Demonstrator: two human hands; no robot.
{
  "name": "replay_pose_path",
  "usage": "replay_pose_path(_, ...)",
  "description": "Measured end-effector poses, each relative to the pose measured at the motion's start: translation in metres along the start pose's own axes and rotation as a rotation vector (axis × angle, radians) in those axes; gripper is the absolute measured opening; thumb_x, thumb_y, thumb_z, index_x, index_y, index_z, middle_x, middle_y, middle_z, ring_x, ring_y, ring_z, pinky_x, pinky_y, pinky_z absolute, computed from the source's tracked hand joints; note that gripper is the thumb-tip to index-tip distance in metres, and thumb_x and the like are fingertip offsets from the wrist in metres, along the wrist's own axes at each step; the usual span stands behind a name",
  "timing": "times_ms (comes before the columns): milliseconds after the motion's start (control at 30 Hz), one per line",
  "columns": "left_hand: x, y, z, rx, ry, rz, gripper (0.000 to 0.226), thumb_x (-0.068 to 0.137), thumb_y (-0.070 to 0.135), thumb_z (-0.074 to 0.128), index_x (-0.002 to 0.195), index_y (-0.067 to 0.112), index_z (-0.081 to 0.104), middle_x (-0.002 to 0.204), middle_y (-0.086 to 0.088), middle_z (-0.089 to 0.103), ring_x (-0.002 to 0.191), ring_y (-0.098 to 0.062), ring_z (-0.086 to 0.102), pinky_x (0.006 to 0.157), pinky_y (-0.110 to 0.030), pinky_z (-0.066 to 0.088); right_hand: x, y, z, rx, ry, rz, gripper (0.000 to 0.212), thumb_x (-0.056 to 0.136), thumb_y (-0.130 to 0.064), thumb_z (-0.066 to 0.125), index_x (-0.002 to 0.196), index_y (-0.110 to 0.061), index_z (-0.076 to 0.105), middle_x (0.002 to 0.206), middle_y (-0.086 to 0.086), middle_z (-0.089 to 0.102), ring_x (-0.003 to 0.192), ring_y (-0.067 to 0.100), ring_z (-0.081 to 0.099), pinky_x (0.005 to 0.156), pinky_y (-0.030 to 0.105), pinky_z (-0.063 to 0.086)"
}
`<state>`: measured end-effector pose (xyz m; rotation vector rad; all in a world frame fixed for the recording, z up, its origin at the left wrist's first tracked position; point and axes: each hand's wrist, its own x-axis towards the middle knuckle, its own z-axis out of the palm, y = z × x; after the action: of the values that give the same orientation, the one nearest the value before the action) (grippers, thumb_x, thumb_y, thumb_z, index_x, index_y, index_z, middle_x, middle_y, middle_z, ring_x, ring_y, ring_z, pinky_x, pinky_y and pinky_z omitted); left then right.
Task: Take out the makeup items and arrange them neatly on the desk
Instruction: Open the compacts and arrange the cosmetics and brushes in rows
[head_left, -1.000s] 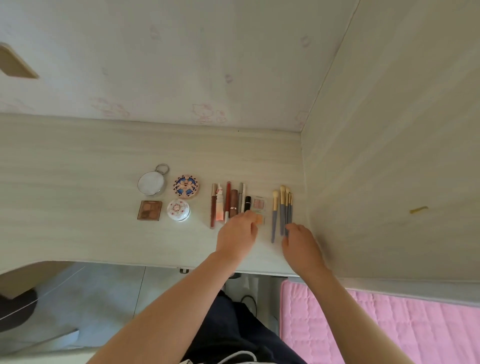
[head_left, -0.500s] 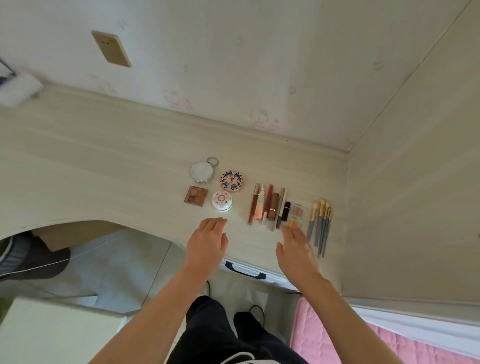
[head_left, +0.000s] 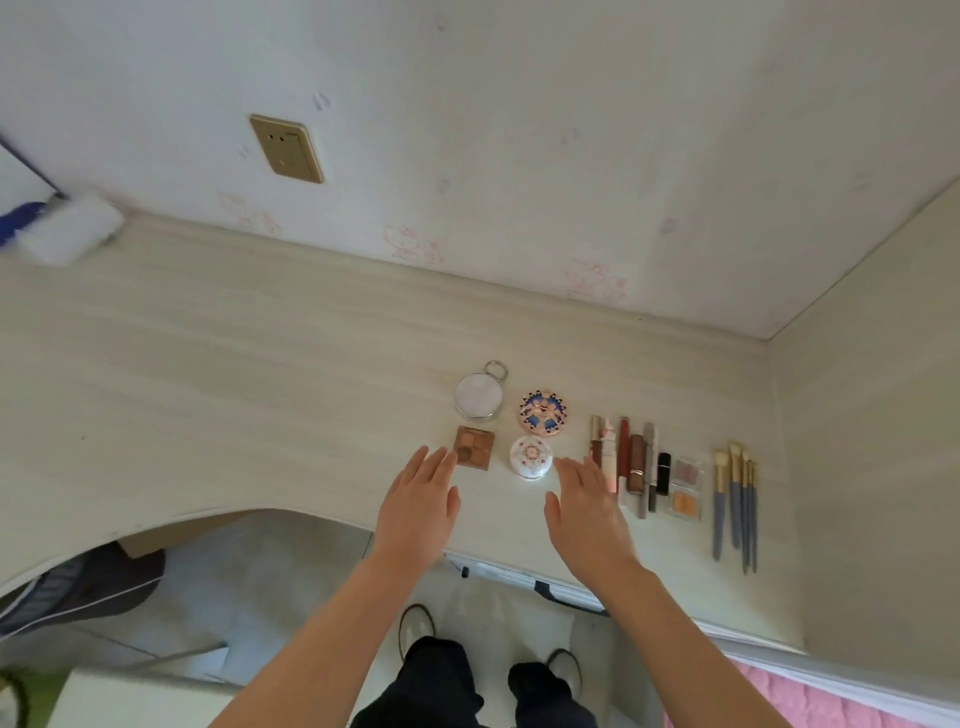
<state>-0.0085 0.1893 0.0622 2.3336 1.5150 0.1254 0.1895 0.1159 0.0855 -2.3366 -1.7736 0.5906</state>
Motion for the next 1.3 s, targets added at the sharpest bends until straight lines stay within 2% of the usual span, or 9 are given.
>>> replay_pose_path(300, 0.051, -0.044, -0.019, -0.034, -0.127, 0.061, 0.048, 0.101, 0.027, 0.036, 0.148, 0.016, 0.029, 0.151, 0.003, 0.036, 0.145, -0.018, 0.019, 0.112, -0.032, 0.03, 0.038, -0.046, 0.008, -0.003, 0.077, 0.084, 0.036, 0.096, -0.022, 0.045, 0.13, -0.01, 0.048, 0.131, 0.005, 0.051, 0.128, 0.024, 0.038, 0.105, 0.032, 0.036)
replay_pose_path(567, 0.097, -0.033, -0.02, -0.158, -0.183, -0.049, 0.044, 0.099, 0.024, 0.041, 0.142, 0.014, 0.037, 0.14, -0.003, 0.045, 0.132, -0.022, 0.033, 0.098, -0.033, 0.039, 0.094, -0.059, 0.005, -0.078, -0.046, 0.139, 0.042, 0.099, -0.035, 0.038, 0.133, -0.01, 0.04, 0.139, 0.007, 0.041, 0.135, 0.025, 0.024, 0.106, 0.031, 0.032)
replay_pose_path(733, 0.127, -0.023, -0.011, -0.312, -0.157, -0.206, 0.031, 0.096, 0.018, 0.045, 0.124, 0.007, 0.051, 0.12, -0.01, 0.052, 0.115, -0.029, 0.048, 0.087, -0.036, 0.042, 0.126, -0.059, 0.0, -0.08, -0.111, 0.176, 0.048, 0.099, -0.041, 0.037, 0.134, -0.009, 0.039, 0.144, 0.007, 0.036, 0.143, 0.031, 0.011, 0.113, 0.038, 0.024)
replay_pose_path(833, 0.141, -0.018, -0.002, -0.388, -0.169, -0.246, 0.02, 0.094, 0.018, 0.048, 0.11, 0.008, 0.055, 0.106, -0.008, 0.054, 0.105, -0.026, 0.052, 0.077, -0.031, 0.037, 0.14, -0.056, 0.001, -0.087, -0.138, 0.203, 0.05, 0.099, -0.043, 0.039, 0.134, -0.007, 0.04, 0.145, 0.008, 0.034, 0.144, 0.033, 0.005, 0.114, 0.041, 0.021)
replay_pose_path(900, 0.148, -0.014, 0.002, -0.422, -0.175, -0.268, 0.022, 0.092, 0.019, 0.051, 0.111, 0.01, 0.056, 0.108, -0.007, 0.054, 0.104, -0.025, 0.053, 0.075, -0.027, 0.035, 0.149, -0.055, 0.002, -0.099, -0.166, 0.215, 0.051, 0.098, -0.044, 0.04, 0.132, -0.006, 0.042, 0.144, 0.009, 0.035, 0.144, 0.034, 0.007, 0.114, 0.041, 0.02)
replay_pose_path(967, 0.152, -0.012, 0.005, -0.454, -0.171, -0.299, 0.028, 0.09, 0.017, 0.056, 0.117, 0.011, 0.057, 0.114, -0.007, 0.05, 0.099, -0.021, 0.053, 0.076, -0.022, 0.034, 0.156, -0.053, 0.005, -0.087, -0.19, 0.229, 0.051, 0.097, -0.044, 0.041, 0.13, -0.005, 0.045, 0.143, 0.009, 0.036, 0.143, 0.034, 0.008, 0.114, 0.041, 0.02)
replay_pose_path(1100, 0.157, -0.015, 0.013, -0.492, -0.142, -0.302, 0.024, 0.084, 0.015, 0.063, 0.108, 0.012, 0.062, 0.111, -0.008, 0.053, 0.083, -0.002, 0.041, 0.072, -0.015, 0.033, 0.163, -0.054, 0.013, -0.062, -0.235, 0.242, 0.052, 0.096, -0.044, 0.043, 0.128, -0.004, 0.048, 0.142, 0.008, 0.036, 0.142, 0.035, 0.006, 0.115, 0.041, 0.021)
replay_pose_path(1200, 0.159, -0.018, 0.016, -0.52, -0.144, -0.308, 0.025, 0.082, 0.015, 0.065, 0.107, 0.015, 0.065, 0.11, -0.006, 0.054, 0.081, 0.015, 0.038, 0.077, -0.016, 0.038, 0.166, -0.055, 0.017, -0.063, -0.226, 0.244, 0.051, 0.095, -0.045, 0.044, 0.127, -0.005, 0.05, 0.142, 0.009, 0.035, 0.142, 0.037, 0.005, 0.116, 0.044, 0.015)
replay_pose_path(1300, 0.158, -0.019, 0.016, -0.555, -0.13, -0.325, 0.029, 0.08, 0.014, 0.067, 0.109, 0.014, 0.065, 0.112, -0.006, 0.053, 0.084, 0.017, 0.038, 0.084, -0.023, 0.045, 0.169, -0.058, 0.018, -0.048, -0.221, 0.243, 0.049, 0.096, -0.043, 0.043, 0.128, -0.006, 0.049, 0.142, 0.007, 0.034, 0.142, 0.037, 0.004, 0.117, 0.044, 0.012)
